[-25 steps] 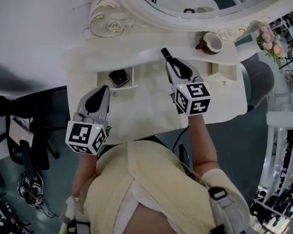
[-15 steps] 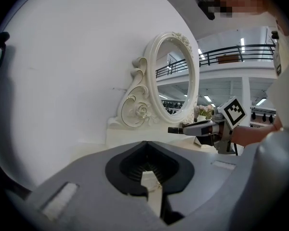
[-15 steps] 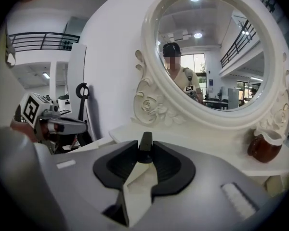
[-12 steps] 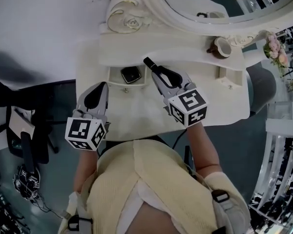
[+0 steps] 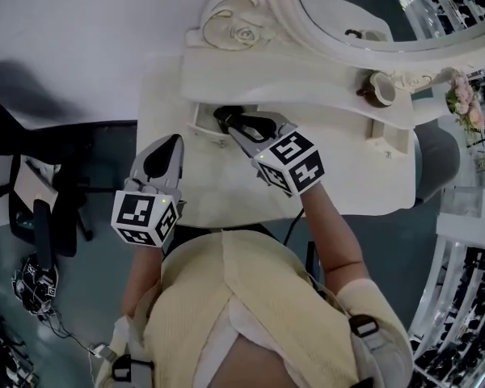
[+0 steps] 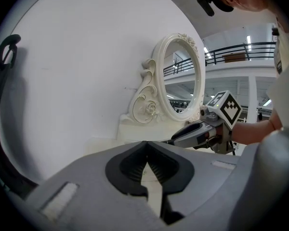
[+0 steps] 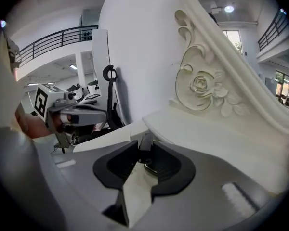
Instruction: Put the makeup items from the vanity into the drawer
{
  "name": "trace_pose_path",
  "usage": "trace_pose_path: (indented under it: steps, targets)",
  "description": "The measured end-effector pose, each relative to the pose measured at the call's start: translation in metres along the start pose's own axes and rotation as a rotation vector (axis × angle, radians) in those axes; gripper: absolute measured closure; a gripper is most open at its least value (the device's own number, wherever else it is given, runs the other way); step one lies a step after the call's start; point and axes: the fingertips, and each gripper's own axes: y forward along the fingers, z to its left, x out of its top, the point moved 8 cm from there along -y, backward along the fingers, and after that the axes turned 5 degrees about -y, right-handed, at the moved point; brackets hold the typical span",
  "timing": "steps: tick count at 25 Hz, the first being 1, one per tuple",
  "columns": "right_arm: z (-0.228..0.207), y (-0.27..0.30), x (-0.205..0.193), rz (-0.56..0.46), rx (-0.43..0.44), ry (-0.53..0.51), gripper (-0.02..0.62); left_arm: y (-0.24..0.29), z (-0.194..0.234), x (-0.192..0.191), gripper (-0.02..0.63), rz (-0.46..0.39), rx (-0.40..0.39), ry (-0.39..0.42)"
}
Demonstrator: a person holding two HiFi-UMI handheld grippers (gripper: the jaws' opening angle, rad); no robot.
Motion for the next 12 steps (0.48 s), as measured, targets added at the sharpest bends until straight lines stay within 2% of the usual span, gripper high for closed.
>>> trace_pose_path:
  steps: [6, 12]
  targets:
    - [0.005, 0.025, 0.008, 0.098, 0.052, -0.027, 0.494, -0.015, 0.004, -0.006, 0.604, -0.004, 0.041, -0.015]
    - [0.005, 0.046, 0.006, 0.208, 0.050, -0.038, 0.494, -0.021, 0.008, -0.011, 0.604, -0.005, 0.067, -0.033]
